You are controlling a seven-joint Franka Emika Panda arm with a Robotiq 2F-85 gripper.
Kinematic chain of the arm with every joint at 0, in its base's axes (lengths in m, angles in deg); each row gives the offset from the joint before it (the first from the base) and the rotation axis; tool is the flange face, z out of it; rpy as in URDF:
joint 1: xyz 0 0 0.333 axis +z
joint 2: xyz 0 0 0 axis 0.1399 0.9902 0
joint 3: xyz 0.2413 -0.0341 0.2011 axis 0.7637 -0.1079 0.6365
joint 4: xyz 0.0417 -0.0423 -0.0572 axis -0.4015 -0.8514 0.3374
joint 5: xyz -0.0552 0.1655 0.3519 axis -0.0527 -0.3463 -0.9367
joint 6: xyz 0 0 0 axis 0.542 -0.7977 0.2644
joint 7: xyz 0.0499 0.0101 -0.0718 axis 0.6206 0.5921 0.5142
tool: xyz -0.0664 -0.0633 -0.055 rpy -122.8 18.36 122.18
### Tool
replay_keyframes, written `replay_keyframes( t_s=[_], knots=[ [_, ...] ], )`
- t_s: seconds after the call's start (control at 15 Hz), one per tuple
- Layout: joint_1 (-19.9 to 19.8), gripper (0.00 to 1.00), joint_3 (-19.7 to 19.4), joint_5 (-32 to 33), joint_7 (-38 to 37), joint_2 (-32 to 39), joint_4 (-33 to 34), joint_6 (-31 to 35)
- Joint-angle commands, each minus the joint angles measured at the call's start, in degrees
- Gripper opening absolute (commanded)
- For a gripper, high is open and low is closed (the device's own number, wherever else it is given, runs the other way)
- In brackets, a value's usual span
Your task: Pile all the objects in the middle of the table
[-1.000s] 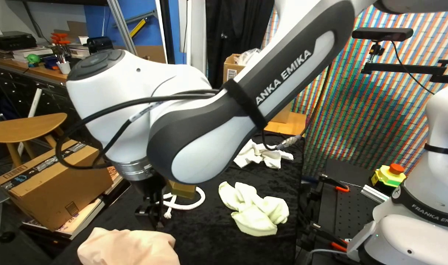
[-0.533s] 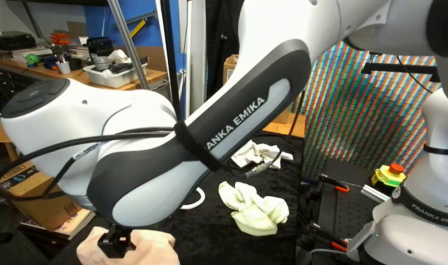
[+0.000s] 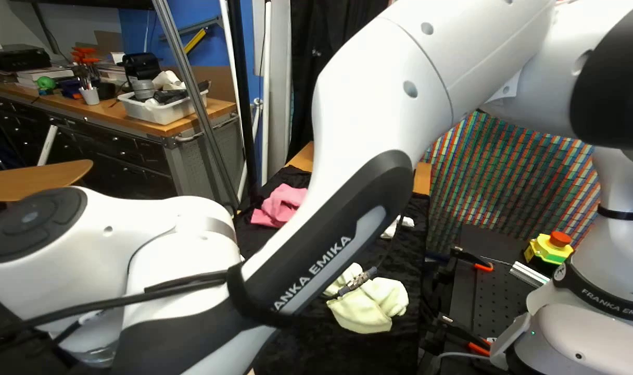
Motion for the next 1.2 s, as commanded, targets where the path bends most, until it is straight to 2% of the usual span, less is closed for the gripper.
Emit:
replay_keyframes(
  t_s=[0.0, 0.2, 0.4, 0.53, 0.73, 1.13],
  knots=[
    [3.82, 1.0, -3.89, 2.91, -9.97, 3.73, 0.73, 8.19],
    [9.82, 1.0, -8.45, 7.35, -20.64, 6.88, 1.19, 12.15],
    [15.18, 1.0, -13.16, 11.36, -28.44, 9.6, 3.21, 10.63],
    [16.99, 1.0, -13.97, 11.58, -30.53, 9.75, 2.95, 9.43],
    [17.85, 1.0, -13.15, 10.16, -30.01, 9.64, 2.96, 7.73],
    [14.4, 1.0, -10.74, 8.26, -23.56, 4.83, 2.03, 4.27]
  ],
)
